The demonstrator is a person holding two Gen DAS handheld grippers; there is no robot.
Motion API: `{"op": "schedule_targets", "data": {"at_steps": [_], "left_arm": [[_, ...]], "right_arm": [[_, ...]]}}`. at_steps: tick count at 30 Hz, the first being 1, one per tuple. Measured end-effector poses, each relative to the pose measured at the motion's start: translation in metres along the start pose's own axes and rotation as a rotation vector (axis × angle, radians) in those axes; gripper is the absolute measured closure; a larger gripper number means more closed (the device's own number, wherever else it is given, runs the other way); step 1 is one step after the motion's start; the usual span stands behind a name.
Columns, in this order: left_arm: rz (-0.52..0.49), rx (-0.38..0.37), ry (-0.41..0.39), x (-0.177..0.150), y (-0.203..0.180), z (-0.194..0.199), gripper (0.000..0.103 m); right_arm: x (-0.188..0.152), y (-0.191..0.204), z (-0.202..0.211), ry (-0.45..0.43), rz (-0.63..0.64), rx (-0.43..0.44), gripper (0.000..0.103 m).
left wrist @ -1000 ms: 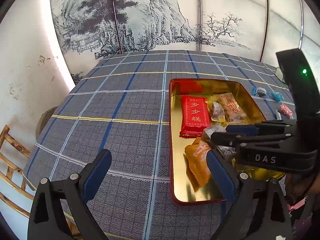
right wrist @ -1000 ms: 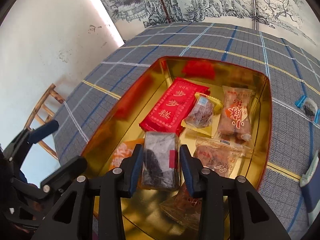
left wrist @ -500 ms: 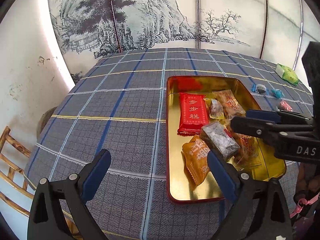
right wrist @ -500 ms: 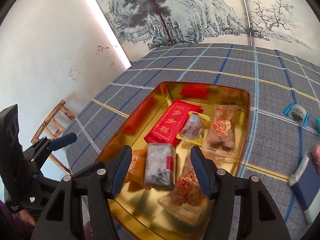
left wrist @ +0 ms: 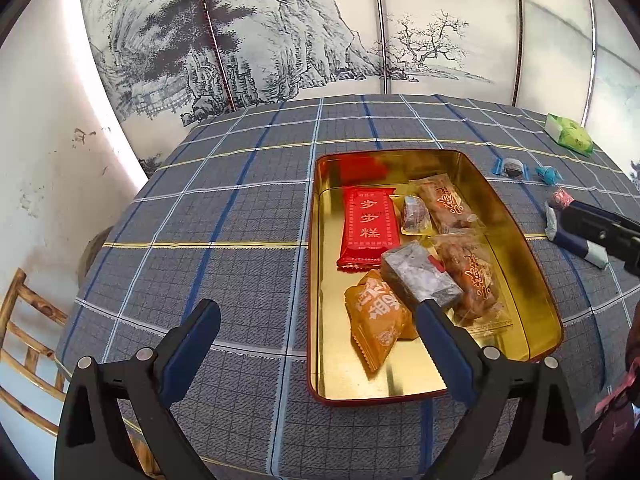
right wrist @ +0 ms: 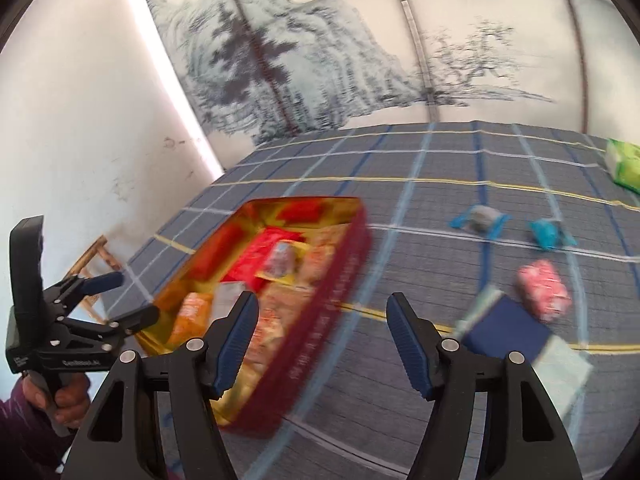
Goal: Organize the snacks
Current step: 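Grasp the blue-ended clear candy with the left gripper and lift it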
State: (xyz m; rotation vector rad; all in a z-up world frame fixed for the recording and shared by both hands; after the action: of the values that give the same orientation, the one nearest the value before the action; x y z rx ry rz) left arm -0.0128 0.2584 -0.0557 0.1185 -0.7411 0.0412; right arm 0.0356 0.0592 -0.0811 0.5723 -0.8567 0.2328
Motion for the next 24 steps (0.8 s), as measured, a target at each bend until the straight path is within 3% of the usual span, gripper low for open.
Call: {"op": "schedule_targets", "data": {"at_steps": [8,15,21,24], "left_arm": [[-0.043,0.007,0.008,0.002,-0.014,0.000,0.006],[-0.101,-0.003,0.012,0.011,-0.036,0.001,0.006],[-0.171,-0.120,0.044,0.027,-0.075,0.003,0.006],[-0.197,-0.210,0.069,0.043,-0.104,0.001,0.006]], "right_arm": [[-0.022,-0.106,0.032,-0.020,-0.156,-0.179,0.034],[-0.032,-0.185,0.055,-0.016,-0.194,-0.362,0.030],[-0.034,-0.234,0.064,0.008,-0.205,-0.467,0.028],[-0.032,-0.246,0.066,0.008,-0.217,-0.463,0.028]]}}
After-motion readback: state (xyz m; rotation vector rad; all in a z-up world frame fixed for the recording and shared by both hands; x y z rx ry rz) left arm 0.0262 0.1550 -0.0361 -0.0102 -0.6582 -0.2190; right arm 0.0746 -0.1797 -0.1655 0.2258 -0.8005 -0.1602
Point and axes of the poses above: each gripper's, at about its wrist camera, not at the fingertips, and z roughly against the way its jaws point, y to its left, x to its top, the point moved 8 cm from there along -z, roughly the way its jaws point, and after that the axes turned 4 degrees about -x, right-handed, at the moved point
